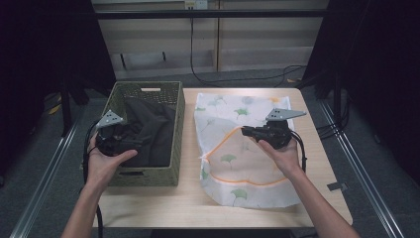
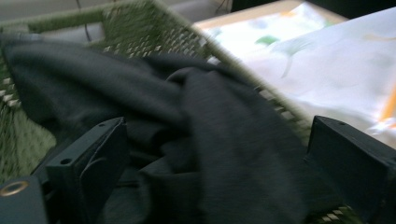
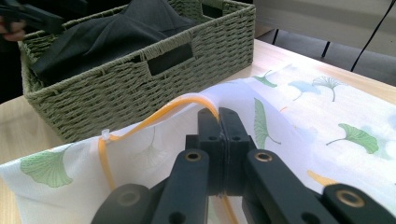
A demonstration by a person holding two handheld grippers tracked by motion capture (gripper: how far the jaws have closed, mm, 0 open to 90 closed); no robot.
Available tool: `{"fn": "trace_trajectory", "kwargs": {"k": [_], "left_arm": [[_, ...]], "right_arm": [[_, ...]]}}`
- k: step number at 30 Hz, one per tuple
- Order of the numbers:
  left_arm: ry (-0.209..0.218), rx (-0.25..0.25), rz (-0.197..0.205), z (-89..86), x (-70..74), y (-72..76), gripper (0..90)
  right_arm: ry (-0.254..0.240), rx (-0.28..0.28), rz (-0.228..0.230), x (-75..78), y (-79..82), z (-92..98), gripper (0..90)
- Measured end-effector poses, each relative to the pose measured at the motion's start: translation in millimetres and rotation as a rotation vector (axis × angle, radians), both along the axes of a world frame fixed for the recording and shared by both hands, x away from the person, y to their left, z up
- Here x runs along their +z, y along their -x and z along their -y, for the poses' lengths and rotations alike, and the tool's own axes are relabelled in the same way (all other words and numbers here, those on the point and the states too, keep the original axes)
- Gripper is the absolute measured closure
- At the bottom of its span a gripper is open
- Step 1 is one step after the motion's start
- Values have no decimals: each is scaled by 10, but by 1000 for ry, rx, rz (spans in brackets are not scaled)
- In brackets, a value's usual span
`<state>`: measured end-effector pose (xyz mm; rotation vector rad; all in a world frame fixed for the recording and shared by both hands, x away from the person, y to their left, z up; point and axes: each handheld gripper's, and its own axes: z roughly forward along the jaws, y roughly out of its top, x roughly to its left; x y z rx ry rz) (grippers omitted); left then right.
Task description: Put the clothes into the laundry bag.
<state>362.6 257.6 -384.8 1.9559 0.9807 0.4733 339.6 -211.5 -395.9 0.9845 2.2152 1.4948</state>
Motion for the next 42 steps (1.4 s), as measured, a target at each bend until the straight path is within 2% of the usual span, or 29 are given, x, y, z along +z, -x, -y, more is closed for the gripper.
{"fn": "trace_trajectory", "kwargs": {"k": [2, 3, 4, 5, 6, 7, 8, 9, 10, 13, 15, 17, 19, 21, 22, 24, 25, 27, 28, 30, 32, 34, 35, 36, 37, 38, 39, 41, 42], "left_arm": [[-14, 25, -13, -16, -27, -45, 48], [-34, 46, -33, -40, -48, -90, 46], [-17, 65, -79, -60, -56, -143, 46], [-13, 58, -109, -92, -64, -190, 43], [-45, 91, -127, -120, -87, -251, 51], [-45, 91, -127, -120, -87, -251, 41], [-60, 85, -144, -157, -125, -330, 31], [-33, 96, -168, -170, -149, -368, 25], [-33, 96, -168, -170, -149, -368, 23], [-56, 80, -183, -185, -199, -470, 14], [-97, 62, -202, -190, -237, -543, 10], [-117, 44, -204, -199, -290, -608, 2], [-100, 7, -245, -218, -351, -665, 2], [-82, 11, -291, -222, -422, -718, 2], [-77, 3, -297, -217, -448, -734, 0], [-104, -27, -327, -163, -501, -758, 0], [-112, -35, -318, -135, -496, -752, 0], [-114, -106, -339, -62, -438, -737, 1], [-114, -106, -339, -62, -438, -737, 0], [-129, -154, -326, 23, -358, -697, 0], [-146, -159, -337, 74, -379, -706, 0], [-131, -168, -356, 88, -401, -716, 0], [-163, -181, -357, 89, -419, -742, 0], [-173, -157, -350, 127, -475, -748, 0], [-224, -151, -345, 127, -508, -765, 0], [-224, -151, -345, 127, -508, -765, 0], [-272, -123, -358, 111, -589, -794, 0], [-287, -112, -374, 94, -608, -812, 0], [-271, -84, -397, 66, -634, -832, 0]], "right_arm": [[2, 5, 1, -7, -3, -1, 898], [3, 5, 1, -9, -3, 3, 898], [3, 5, 1, -9, -3, 3, 898], [4, 2, 1, -9, -4, 7, 898], [2, -1, 0, -12, -9, 14, 896], [-2, -3, -2, -15, -11, 17, 896], [-1, -4, -4, -18, -13, 18, 896], [1, -4, -4, -20, -15, 18, 896], [1, -4, -4, -20, -15, 18, 896], [5, -2, -5, -23, -15, 9, 896], [7, -2, -4, -25, -17, 8, 896], [6, -2, -8, -33, -24, 5, 896], [6, -6, -13, -44, -30, 1, 897], [13, -6, -14, -51, -31, 0, 897], [13, -7, -16, -54, -32, -1, 898], [17, -7, -18, -59, -32, -7, 898], [17, -7, -18, -59, -32, -7, 898], [18, -5, -16, -64, -37, -8, 898], [18, -5, -16, -64, -37, -8, 898], [20, -4, -21, -78, -46, -18, 898], [25, 0, -21, -85, -48, -29, 898], [25, 0, -21, -88, -49, -35, 897], [26, 2, -21, -89, -50, -37, 898], [28, 3, -24, -92, -51, -45, 896], [27, 3, -22, -94, -51, -45, 895], [27, 3, -22, -94, -51, -45, 895], [26, 2, -22, -92, -51, -40, 896], [27, -1, -22, -90, -48, -35, 895], [24, -1, -23, -91, -42, -28, 895]]}}
